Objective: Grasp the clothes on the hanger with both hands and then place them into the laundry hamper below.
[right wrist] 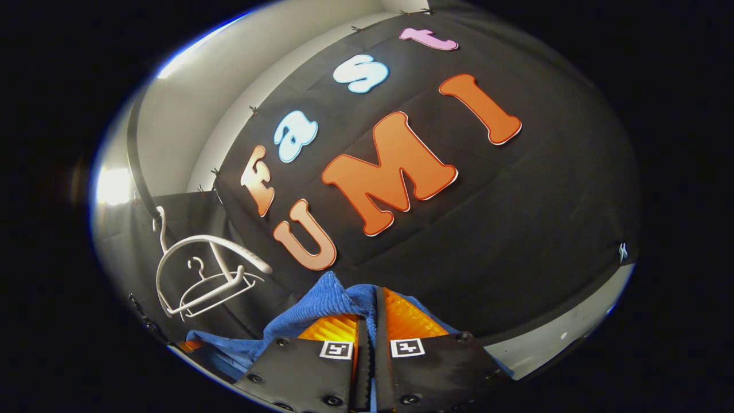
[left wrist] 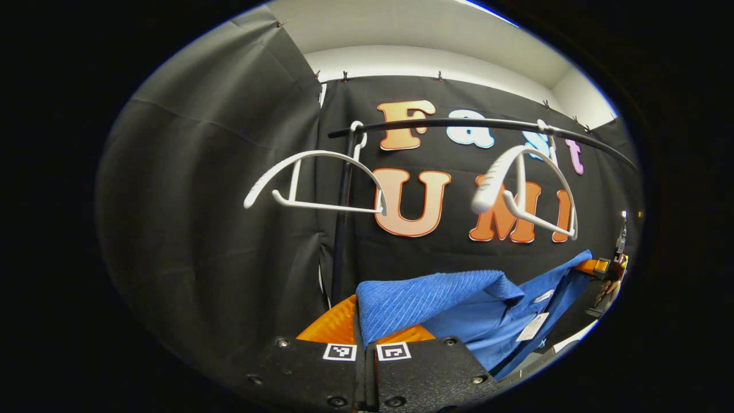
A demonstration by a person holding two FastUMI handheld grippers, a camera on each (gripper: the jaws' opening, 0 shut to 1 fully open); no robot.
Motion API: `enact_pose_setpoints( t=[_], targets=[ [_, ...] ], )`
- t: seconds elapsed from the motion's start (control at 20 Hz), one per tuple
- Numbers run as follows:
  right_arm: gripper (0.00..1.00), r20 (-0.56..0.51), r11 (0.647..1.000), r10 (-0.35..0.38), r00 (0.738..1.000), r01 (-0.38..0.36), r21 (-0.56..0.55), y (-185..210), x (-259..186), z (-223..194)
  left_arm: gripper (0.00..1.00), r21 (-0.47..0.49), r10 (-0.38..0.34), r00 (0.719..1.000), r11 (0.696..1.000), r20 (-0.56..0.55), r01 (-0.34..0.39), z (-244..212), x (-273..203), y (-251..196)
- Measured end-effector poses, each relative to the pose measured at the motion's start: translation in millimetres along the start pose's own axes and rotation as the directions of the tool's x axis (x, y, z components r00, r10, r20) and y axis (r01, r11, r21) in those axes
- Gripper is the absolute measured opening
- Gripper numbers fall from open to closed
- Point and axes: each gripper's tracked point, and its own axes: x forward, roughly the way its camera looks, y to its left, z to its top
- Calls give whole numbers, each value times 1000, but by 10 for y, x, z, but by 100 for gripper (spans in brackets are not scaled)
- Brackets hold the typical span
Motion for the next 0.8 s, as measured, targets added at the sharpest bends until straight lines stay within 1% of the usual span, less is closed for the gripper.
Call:
enact_pose_setpoints(
  t=[0.2,0.35,0.45,0.65,0.8],
  targets=[
    [10,-43,1000,-8,999,7,-15,85,-111,-267,0,34,-43,999,998,-30,44,-134,-67,-329],
    [10,-69,997,-19,997,14,-79,199,-223,-547,0,61,-56,998,996,-32,58,-212,-91,-537],
    [10,-94,994,-12,996,2,-106,330,-308,-762,0,59,-80,996,995,-49,83,-314,-148,-696],
    [11,-126,991,10,992,-26,-131,524,-515,-1076,0,24,-167,982,985,-91,170,-512,-285,-1130],
    [11,-116,987,11,993,-30,-156,588,-696,-1196,0,52,-181,980,981,-84,186,-601,-281,-1318]
  ],
)
